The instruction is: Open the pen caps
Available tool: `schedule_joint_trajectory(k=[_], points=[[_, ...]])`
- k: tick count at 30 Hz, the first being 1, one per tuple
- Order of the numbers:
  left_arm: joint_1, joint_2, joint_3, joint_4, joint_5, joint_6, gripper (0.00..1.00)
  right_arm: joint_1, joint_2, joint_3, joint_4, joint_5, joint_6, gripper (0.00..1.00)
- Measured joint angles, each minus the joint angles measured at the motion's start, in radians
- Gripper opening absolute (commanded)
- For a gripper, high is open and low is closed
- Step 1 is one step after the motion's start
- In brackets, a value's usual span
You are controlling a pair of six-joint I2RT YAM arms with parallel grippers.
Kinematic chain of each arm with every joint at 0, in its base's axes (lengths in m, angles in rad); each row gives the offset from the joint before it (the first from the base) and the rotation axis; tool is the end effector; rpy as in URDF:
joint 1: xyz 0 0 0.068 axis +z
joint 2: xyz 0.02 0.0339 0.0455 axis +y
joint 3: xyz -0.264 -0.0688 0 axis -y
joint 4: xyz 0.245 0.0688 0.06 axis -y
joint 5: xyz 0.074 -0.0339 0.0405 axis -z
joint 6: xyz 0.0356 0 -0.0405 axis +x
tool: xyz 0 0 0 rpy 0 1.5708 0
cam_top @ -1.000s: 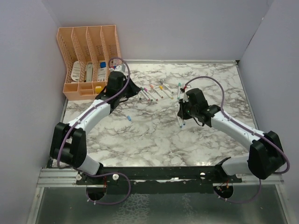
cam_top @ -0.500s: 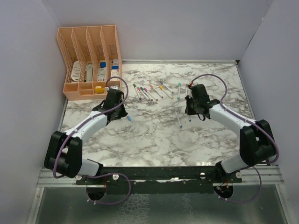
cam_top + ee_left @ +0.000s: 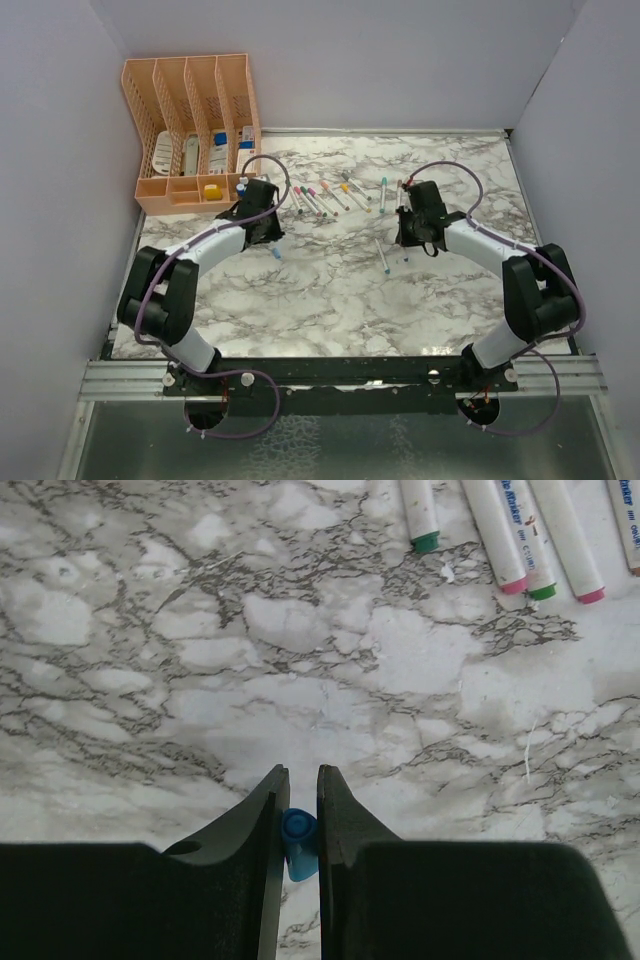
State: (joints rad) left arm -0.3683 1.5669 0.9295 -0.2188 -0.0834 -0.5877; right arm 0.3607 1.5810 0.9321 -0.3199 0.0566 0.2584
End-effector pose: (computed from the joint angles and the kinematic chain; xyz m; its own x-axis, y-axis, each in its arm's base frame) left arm 0.3027 -0.1136 0.1972 -0.7572 -0.3000 -0.5802 -0.1345 0.9409 -0.3110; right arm 0.2966 0.1097 0.1869 -0.8280 -0.0396 -0.5594 -0.1146 0.9884 0.0996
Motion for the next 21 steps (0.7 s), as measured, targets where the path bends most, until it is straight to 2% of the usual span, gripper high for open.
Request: schedule_joint_trajectory(k=[10,21], points=[[-0.052,0.188,0.112,0.024,0.016,0.0,0.0,0.0,0.025,-0.003,0.016,-0.031,0.007,0.01],[-0.06,0.227,0.126,0.029,0.019,0.006,0.0,0.0,0.025,-0.028,0.03,-0.047,0.011,0.01]])
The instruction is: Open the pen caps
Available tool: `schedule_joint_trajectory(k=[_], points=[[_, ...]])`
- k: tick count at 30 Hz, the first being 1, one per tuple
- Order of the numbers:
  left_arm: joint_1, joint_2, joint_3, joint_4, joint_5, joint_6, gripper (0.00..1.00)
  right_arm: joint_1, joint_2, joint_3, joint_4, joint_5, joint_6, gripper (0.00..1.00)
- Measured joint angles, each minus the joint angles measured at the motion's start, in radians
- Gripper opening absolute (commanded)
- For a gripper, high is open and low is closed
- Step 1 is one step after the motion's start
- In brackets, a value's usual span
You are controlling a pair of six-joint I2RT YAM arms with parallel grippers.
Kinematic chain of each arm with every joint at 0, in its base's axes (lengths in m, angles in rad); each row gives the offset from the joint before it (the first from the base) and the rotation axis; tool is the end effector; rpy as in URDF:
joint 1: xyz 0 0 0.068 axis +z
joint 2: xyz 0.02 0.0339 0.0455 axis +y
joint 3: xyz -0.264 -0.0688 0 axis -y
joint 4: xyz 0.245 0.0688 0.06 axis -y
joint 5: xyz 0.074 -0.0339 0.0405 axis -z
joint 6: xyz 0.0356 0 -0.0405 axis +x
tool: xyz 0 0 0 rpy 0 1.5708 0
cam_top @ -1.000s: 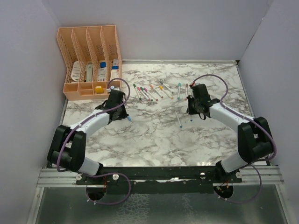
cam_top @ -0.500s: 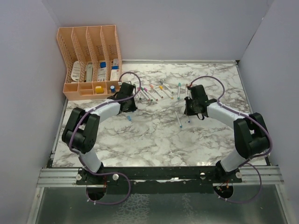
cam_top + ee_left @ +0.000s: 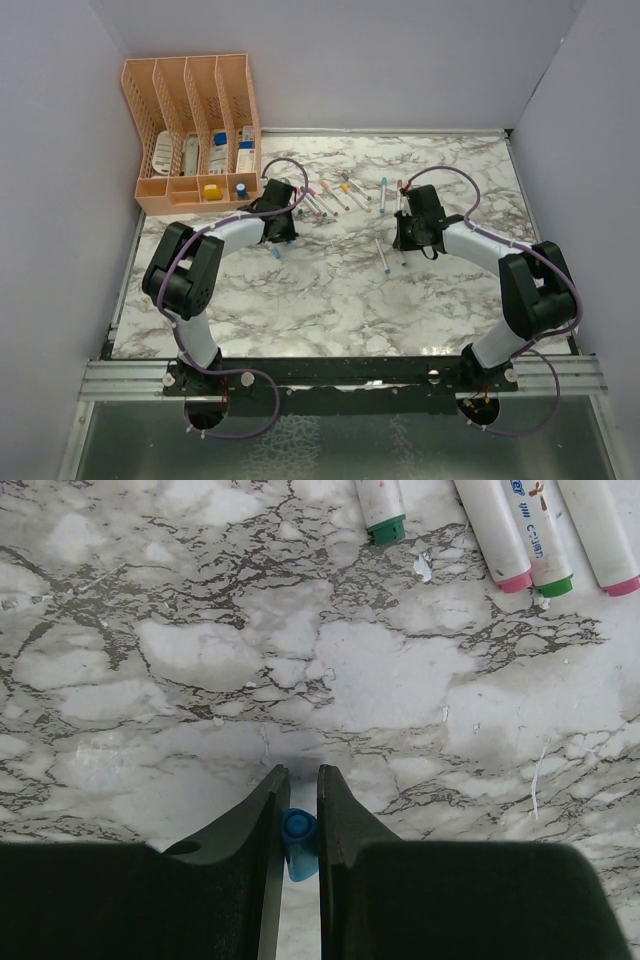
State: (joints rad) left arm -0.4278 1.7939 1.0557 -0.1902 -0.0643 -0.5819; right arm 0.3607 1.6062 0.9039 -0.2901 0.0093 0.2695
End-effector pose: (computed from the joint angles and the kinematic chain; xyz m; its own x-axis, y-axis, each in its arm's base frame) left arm 0.3336 -0.1496 0.1628 -0.8169 -0.2303 -0.5288 -0.0838 0.9545 -0.2863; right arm 0.2949 0.1109 0.1731 -0.8479 -0.0353 -0.5290 -0.1270 0.9823 0.1380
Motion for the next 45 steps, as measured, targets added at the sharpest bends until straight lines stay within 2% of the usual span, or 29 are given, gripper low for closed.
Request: schedule_joint_trajectory(k=[20,24,29,33,36,40,45], points=[[0.064,0.016,0.016,0.009,-0.016,0.048,0.0,0.0,0.023,-0.013,0.005,-0.022,0.007,0.02],[0.068,0.018,0.016,0.009,-0.02,0.058,0.15,0.0,0.03,-0.013,0.006,-0.024,0.007,0.08],[0.071,0.02,0.016,0.014,-0.025,0.07,0.44,0.0,0.045,-0.012,0.008,-0.026,0.011,0.22],[0.078,0.02,0.018,0.022,-0.035,0.076,0.5,0.0,0.051,-0.008,0.015,-0.028,0.015,0.27],[0.081,0.02,0.019,0.024,-0.038,0.08,0.51,0.0,0.055,-0.005,0.019,-0.031,0.016,0.28],[0.082,0.02,0.021,0.022,-0.04,0.081,0.53,0.0,0.056,-0.001,0.02,-0.031,0.019,0.34],[0.092,0.011,0.025,-0.006,-0.043,0.084,0.58,0.0,0.052,0.025,-0.008,-0.029,0.026,0.53]])
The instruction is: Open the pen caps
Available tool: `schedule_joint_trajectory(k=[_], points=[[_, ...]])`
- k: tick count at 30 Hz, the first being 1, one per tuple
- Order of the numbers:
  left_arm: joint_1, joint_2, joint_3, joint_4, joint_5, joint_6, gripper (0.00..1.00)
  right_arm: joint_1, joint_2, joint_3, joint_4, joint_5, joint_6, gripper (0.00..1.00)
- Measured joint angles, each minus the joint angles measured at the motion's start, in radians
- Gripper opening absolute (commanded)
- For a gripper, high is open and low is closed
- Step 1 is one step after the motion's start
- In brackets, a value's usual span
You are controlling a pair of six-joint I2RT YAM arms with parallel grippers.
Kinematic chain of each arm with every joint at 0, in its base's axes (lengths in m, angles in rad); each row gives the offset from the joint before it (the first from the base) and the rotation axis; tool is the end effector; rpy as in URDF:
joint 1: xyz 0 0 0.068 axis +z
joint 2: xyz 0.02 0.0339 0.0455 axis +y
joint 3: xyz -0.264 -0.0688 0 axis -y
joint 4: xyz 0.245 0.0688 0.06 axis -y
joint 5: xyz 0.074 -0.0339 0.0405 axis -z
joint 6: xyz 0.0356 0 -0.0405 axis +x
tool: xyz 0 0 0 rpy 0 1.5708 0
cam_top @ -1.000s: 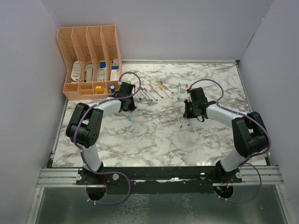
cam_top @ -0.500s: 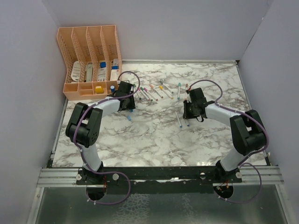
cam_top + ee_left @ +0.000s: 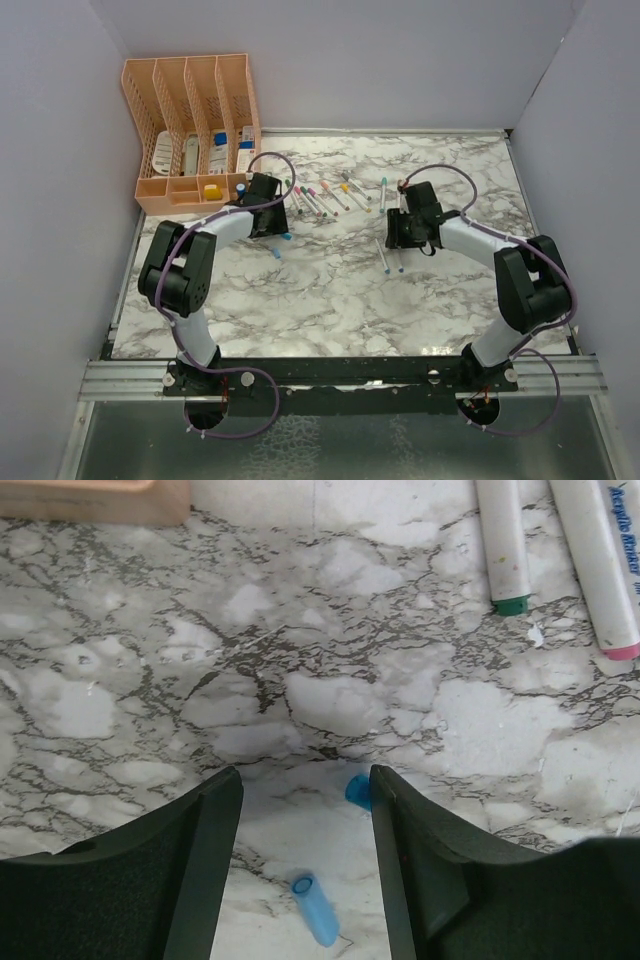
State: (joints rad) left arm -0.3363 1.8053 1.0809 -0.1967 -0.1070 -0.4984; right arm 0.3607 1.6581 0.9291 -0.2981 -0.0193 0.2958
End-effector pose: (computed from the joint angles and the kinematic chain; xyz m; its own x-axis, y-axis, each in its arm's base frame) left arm 0.3512 -0.1188 0.1657 -0.7879 -0.2281 -0.5720 -0.1247 0.9687 -0.2145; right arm 0.3014 0.1144 0.1643 -0.8715 -0.0173 -0.4900 -0.1131 0.9795 0.1666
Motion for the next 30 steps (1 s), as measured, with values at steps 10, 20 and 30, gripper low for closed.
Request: schedule_joint_trajectory(k=[10,20,30], points=[[0.021,-0.125,0.019,-0.123,-0.011,0.005,0.82,0.0,0.025,0.293,-0.064,0.022,-0.012,0.65],[0.021,-0.397,-0.017,-0.074,0.027,0.01,0.99,-0.04,0.367,0.682,-0.17,0.085,-0.012,0.64],[0.021,-0.479,-0.129,0.008,0.093,-0.012,0.98,-0.131,0.437,0.735,-0.216,0.089,-0.017,0.55]])
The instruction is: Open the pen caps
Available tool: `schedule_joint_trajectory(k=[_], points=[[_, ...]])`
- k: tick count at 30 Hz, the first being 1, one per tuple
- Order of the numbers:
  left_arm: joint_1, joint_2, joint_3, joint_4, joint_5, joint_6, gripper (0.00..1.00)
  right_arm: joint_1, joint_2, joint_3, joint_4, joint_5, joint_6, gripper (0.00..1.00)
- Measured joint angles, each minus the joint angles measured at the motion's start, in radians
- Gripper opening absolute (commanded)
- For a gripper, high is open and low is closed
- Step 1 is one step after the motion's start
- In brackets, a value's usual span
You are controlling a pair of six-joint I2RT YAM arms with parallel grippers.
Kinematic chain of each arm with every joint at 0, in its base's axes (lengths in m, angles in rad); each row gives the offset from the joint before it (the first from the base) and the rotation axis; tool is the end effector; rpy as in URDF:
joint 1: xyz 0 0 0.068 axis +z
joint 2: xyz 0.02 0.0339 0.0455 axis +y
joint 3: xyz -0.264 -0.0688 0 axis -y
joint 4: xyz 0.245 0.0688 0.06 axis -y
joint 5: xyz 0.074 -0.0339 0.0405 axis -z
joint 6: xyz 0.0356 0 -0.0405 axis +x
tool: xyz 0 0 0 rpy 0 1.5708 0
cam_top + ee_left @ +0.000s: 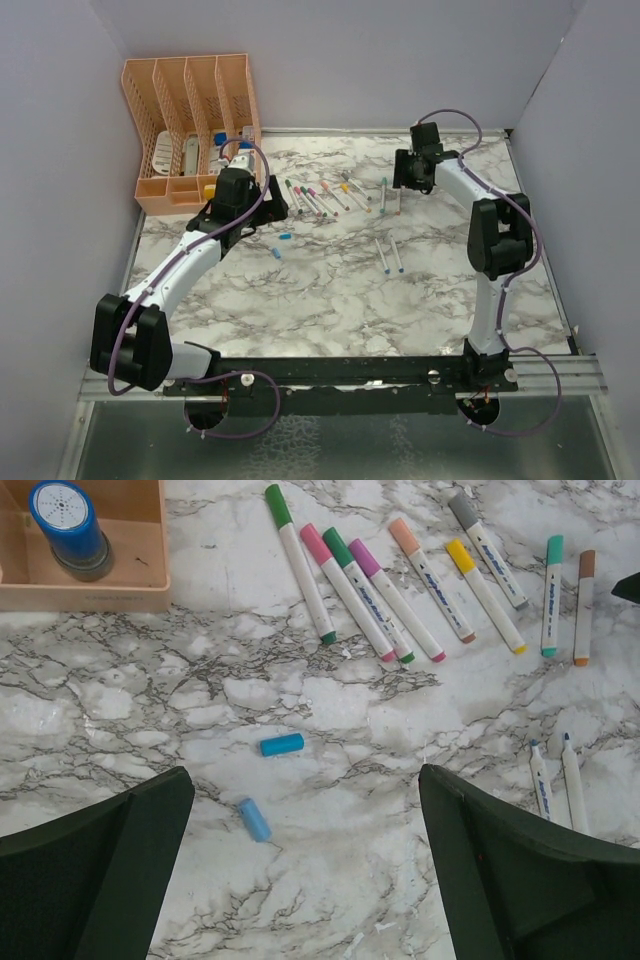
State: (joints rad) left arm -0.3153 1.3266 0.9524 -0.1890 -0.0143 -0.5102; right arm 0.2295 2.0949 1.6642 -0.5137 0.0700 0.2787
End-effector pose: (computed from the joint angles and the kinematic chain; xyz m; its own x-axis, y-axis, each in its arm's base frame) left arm 0.2842 -0.0922 0.2774 -0.5887 -0.3216 -0.7416 0.0127 0.9137 -0.4063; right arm 0.4524 0.1031 0.2056 -0.8099 0.0926 -0.5792 0.0372 0.9936 0.1068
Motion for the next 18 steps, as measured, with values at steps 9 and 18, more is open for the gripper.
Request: schedule_joint_trajectory(k=[9,18], points=[[0.0,0.01,-0.004,0.043,0.023,-0.011,0.98,-0.025,0.054,0.0,0.001,0.0,-0.018,0.51],[0.0,0.035,-0.004,0.047,0.026,-0.013,0.98,-0.025,0.093,0.0,0.005,-0.002,-0.022,0.48]])
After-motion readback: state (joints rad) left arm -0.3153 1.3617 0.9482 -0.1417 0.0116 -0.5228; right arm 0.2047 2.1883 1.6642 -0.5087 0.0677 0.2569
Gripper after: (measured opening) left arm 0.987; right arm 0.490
